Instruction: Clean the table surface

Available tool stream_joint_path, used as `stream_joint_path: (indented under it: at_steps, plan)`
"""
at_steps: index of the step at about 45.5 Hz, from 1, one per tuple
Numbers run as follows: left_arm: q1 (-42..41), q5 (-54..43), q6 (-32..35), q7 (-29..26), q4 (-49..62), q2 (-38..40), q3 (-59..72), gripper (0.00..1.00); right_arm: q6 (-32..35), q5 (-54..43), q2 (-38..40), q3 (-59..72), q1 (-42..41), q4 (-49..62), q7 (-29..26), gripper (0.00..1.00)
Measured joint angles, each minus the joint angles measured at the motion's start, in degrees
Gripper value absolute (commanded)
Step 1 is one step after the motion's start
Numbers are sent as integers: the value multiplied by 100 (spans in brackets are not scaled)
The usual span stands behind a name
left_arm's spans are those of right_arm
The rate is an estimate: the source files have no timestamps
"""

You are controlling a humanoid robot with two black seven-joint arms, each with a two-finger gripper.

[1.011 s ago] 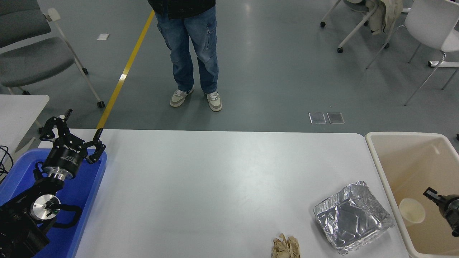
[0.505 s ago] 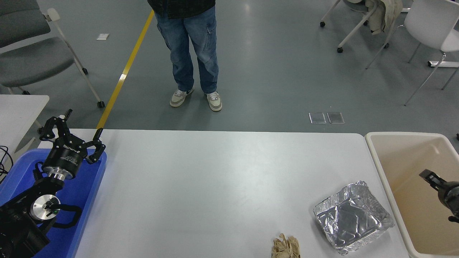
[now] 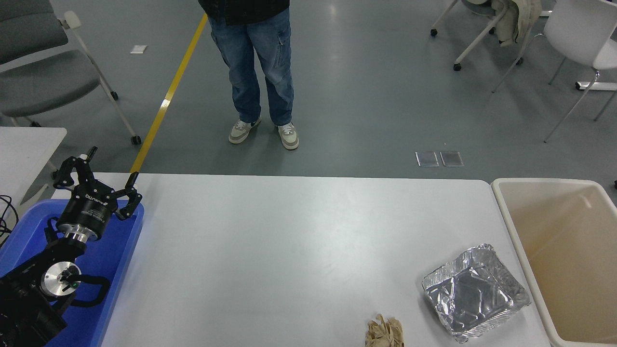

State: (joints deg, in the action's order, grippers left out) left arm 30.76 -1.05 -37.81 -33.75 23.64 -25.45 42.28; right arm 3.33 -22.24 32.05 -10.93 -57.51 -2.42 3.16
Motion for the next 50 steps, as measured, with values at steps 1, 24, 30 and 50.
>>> stream_joint_path:
  at_steps: [1,24,30,50]
  plan:
    - [0,0,0,0,0,0,0,100,0,33,15,-199,-54,-9,2,98]
    - [0,0,0,0,0,0,0,100,-10,1685,390,-2086,-742,-1219,31,98]
    - [0,0,0,0,-1,1,0,100,-17,1897,392,-2439,-817,-1546,33,98]
    - [0,0,1,0,0,0,-1,100,89,2124,-165,-3342,-860,-2138,130,99]
